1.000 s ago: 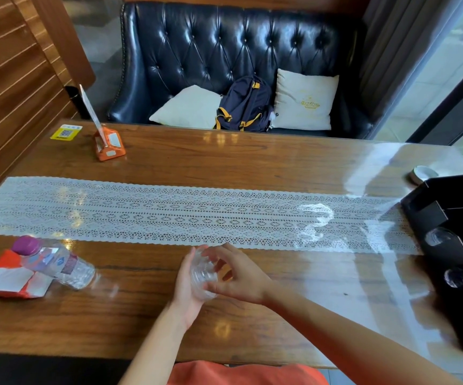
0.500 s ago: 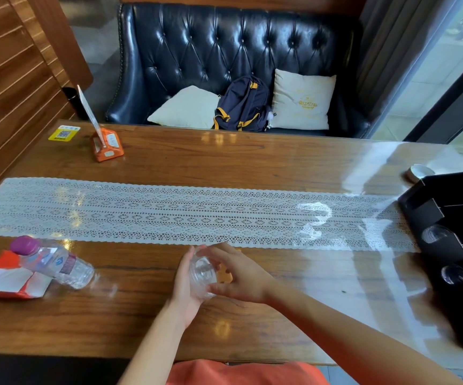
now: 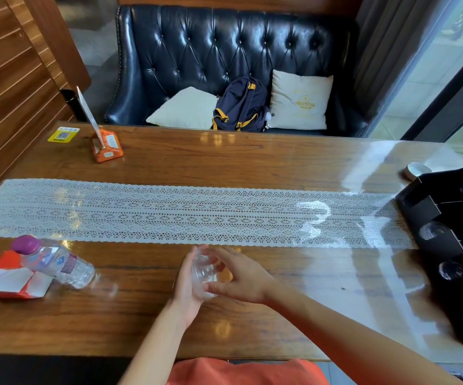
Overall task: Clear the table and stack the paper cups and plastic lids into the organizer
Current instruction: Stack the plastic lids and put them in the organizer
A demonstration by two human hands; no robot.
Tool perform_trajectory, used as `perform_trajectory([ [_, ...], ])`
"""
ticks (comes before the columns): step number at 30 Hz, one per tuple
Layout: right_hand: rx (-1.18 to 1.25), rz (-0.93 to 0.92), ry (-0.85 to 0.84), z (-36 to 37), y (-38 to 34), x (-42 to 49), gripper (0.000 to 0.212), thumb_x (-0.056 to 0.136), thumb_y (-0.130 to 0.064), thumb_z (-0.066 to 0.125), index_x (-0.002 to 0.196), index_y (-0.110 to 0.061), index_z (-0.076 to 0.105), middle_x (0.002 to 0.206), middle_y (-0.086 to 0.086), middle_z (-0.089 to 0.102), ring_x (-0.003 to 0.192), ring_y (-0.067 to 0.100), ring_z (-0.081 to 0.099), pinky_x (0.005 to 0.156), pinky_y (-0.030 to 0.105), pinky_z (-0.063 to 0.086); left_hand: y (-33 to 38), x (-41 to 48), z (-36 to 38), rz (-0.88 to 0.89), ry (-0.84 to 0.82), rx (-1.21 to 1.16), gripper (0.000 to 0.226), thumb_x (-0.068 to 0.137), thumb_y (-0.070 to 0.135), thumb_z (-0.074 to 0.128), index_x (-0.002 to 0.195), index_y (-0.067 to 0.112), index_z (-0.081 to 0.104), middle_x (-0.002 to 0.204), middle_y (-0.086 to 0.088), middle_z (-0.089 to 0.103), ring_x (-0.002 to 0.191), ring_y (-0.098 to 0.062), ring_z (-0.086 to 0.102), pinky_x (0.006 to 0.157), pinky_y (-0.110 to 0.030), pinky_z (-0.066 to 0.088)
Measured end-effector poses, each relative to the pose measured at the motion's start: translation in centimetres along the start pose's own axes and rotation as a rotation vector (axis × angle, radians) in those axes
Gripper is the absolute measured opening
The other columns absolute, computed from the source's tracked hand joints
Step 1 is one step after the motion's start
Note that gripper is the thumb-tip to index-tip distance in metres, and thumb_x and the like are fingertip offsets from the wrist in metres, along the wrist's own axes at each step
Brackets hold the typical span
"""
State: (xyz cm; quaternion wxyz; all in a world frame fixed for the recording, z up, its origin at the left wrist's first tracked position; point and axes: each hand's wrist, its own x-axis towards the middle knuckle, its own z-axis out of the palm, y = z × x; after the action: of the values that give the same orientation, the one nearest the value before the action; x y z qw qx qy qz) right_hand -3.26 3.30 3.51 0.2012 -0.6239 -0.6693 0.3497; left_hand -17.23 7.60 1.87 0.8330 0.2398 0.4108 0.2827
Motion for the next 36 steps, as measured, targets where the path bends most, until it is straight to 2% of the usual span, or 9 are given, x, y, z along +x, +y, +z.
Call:
perform_trajectory([
  [3, -0.003, 0.05, 0.016, 0.1, -0.3, 0.0, 0.061, 0.085, -0.055, 0.06, 0.136, -0.028, 0.042, 0.114, -0.001, 0.063, 0.097, 0.016, 0.062, 0.088, 0.042, 0.052, 0.0, -0.1, 0.2, 0.022, -0.01, 0.021, 0.033, 0.074, 0.053, 0.057, 0.091, 0.029, 0.073, 0.095, -0.005, 0.073, 0.085, -0.02, 0.069, 0.068, -0.035, 0.053],
  [7, 0.016, 0.139, 0.009, -0.4, -0.5, 0.0, 0.052, 0.089, -0.062, 0.047, 0.13, -0.031, 0.044, 0.115, 0.001, 0.068, 0.1, 0.021, 0.065, 0.089, 0.042, 0.052, 0.0, 0.0, 0.1, 0.015, -0.001, -0.021, 0.035, 0.081, 0.048, 0.055, 0.1, 0.023, 0.069, 0.097, -0.008, 0.07, 0.078, -0.02, 0.07, 0.06, -0.032, 0.056],
  [11, 0.051, 0.018, -0.032, -1.5, -0.4, 0.3, 0.06, 0.082, -0.041, 0.071, 0.134, -0.031, 0.044, 0.119, 0.002, 0.06, 0.1, 0.016, 0.063, 0.088, 0.039, 0.053, 0.0, 0.1, 0.0, -0.026, -0.027, -0.074, 0.043, 0.074, 0.052, 0.056, 0.092, 0.018, 0.074, 0.09, -0.009, 0.075, 0.077, -0.021, 0.072, 0.056, -0.03, 0.056],
  [13, 0.006, -0.03, -0.075, -1.6, -0.2, 0.3, 0.068, 0.079, -0.032, 0.076, 0.138, -0.029, 0.042, 0.122, 0.003, 0.055, 0.105, 0.016, 0.06, 0.089, 0.036, 0.052, -0.1, 0.2, -0.1, -0.023, -0.023, -0.052, 0.045, 0.073, 0.055, 0.056, 0.09, 0.018, 0.073, 0.086, -0.007, 0.075, 0.075, -0.02, 0.072, 0.055, -0.029, 0.054],
  [15, 0.022, -0.018, -0.055, -1.3, -0.4, 0.3, 0.064, 0.081, -0.033, 0.074, 0.137, -0.028, 0.043, 0.122, 0.002, 0.056, 0.104, 0.016, 0.06, 0.09, 0.039, 0.052, -0.2, 0.2, 0.0, -0.028, -0.01, -0.05, 0.044, 0.071, 0.055, 0.058, 0.09, 0.017, 0.072, 0.086, -0.007, 0.073, 0.075, -0.019, 0.071, 0.057, -0.03, 0.054],
  [20, -0.042, 0.047, -0.037, -1.1, -1.1, 0.5, 0.05, 0.088, -0.045, 0.062, 0.132, -0.031, 0.043, 0.12, 0.0, 0.061, 0.099, 0.018, 0.064, 0.09, 0.043, 0.052, -0.1, 0.0, 0.2, -0.065, -0.022, -0.098, 0.061, 0.071, 0.051, 0.059, 0.118, 0.011, 0.062, 0.111, -0.012, 0.066, 0.085, -0.022, 0.068, 0.064, -0.034, 0.056],
  [25, -0.113, -0.025, -0.125, -1.7, -0.9, 0.7, 0.069, 0.08, -0.033, 0.073, 0.139, -0.026, 0.038, 0.125, 0.002, 0.057, 0.098, 0.018, 0.064, 0.085, 0.042, 0.054, -0.1, 0.2, -0.3, -0.06, 0.012, -0.053, 0.045, 0.077, 0.054, 0.055, 0.099, 0.018, 0.07, 0.088, -0.008, 0.073, 0.075, -0.022, 0.07, 0.063, -0.032, 0.051],
  [32, -0.136, 0.105, -0.049, -0.6, -0.7, 0.8, 0.056, 0.09, -0.057, 0.051, 0.136, -0.028, 0.035, 0.112, 0.002, 0.068, 0.101, 0.024, 0.065, 0.081, 0.036, 0.049, 0.0, 0.4, 0.1, 0.016, 0.002, 0.013, 0.032, 0.071, 0.053, 0.057, 0.078, 0.029, 0.077, 0.08, 0.0, 0.074, 0.068, -0.015, 0.07, 0.053, -0.027, 0.052],
  [36, -0.093, 0.07, -0.083, -1.2, -0.8, 0.8, 0.066, 0.083, -0.053, 0.064, 0.139, -0.035, 0.033, 0.121, -0.004, 0.062, 0.101, 0.016, 0.063, 0.084, 0.035, 0.051, 0.2, 0.5, -0.2, 0.009, 0.014, -0.015, 0.034, 0.079, 0.052, 0.053, 0.076, 0.028, 0.077, 0.082, 0.0, 0.075, 0.071, -0.015, 0.071, 0.055, -0.029, 0.053],
])
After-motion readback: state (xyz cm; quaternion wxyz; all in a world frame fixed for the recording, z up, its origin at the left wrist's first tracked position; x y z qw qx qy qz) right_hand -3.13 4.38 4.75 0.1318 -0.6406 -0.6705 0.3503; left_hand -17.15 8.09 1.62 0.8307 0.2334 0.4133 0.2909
